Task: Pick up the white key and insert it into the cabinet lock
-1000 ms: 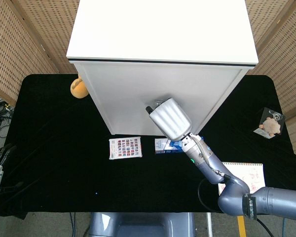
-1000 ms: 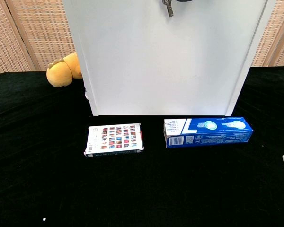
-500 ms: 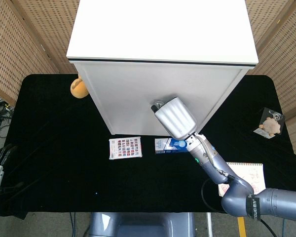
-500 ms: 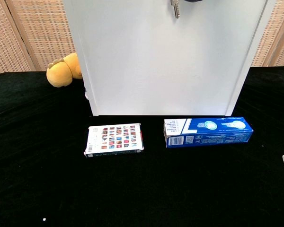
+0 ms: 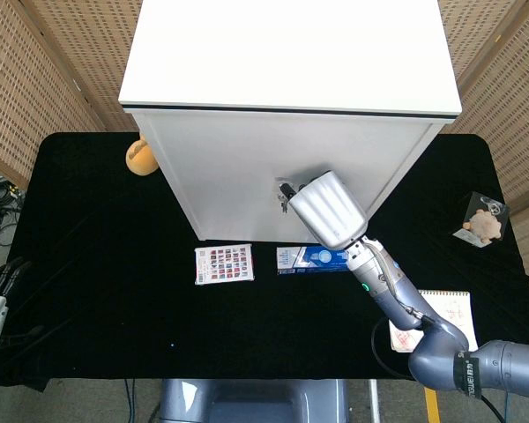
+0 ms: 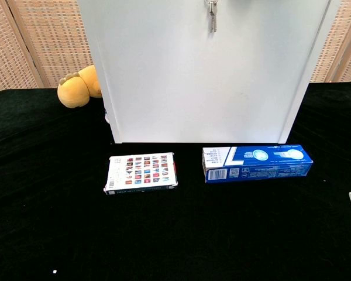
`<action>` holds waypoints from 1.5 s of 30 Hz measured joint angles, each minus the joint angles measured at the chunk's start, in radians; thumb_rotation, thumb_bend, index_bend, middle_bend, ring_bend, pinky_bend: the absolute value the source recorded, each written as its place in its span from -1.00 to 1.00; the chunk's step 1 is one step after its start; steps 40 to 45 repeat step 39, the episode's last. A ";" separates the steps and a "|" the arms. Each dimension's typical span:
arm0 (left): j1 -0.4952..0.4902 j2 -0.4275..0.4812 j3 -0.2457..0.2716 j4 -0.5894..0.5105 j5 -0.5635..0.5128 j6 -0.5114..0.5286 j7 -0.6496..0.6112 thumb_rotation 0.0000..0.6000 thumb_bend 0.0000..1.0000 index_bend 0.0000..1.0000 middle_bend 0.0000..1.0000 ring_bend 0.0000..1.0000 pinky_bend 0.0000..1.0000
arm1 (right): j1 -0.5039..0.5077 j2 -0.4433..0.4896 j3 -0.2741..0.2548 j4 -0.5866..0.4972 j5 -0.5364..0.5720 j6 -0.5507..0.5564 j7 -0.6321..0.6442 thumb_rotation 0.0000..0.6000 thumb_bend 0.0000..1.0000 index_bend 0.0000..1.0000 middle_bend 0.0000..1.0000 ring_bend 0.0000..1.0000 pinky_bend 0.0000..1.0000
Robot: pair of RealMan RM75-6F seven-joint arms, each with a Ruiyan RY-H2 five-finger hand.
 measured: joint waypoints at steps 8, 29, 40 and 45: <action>0.002 0.000 0.003 0.002 0.007 0.005 -0.002 1.00 -1.00 -1.00 -1.00 -1.00 -1.00 | -0.043 0.046 -0.017 -0.026 -0.105 0.040 0.050 1.00 0.05 0.08 0.77 0.75 1.00; 0.033 -0.007 0.009 -0.003 0.058 0.095 0.025 1.00 -1.00 -1.00 -1.00 -1.00 -1.00 | -0.485 0.153 -0.272 0.093 -0.401 0.368 0.421 1.00 -1.00 -0.99 -0.99 -0.99 -0.46; 0.062 -0.033 -0.007 0.030 0.089 0.186 0.034 1.00 -1.00 -1.00 -1.00 -1.00 -1.00 | -0.636 0.094 -0.309 0.172 -0.227 0.373 0.512 1.00 -1.00 -1.00 -1.00 -1.00 -0.84; 0.062 -0.033 -0.007 0.030 0.089 0.186 0.034 1.00 -1.00 -1.00 -1.00 -1.00 -1.00 | -0.636 0.094 -0.309 0.172 -0.227 0.373 0.512 1.00 -1.00 -1.00 -1.00 -1.00 -0.84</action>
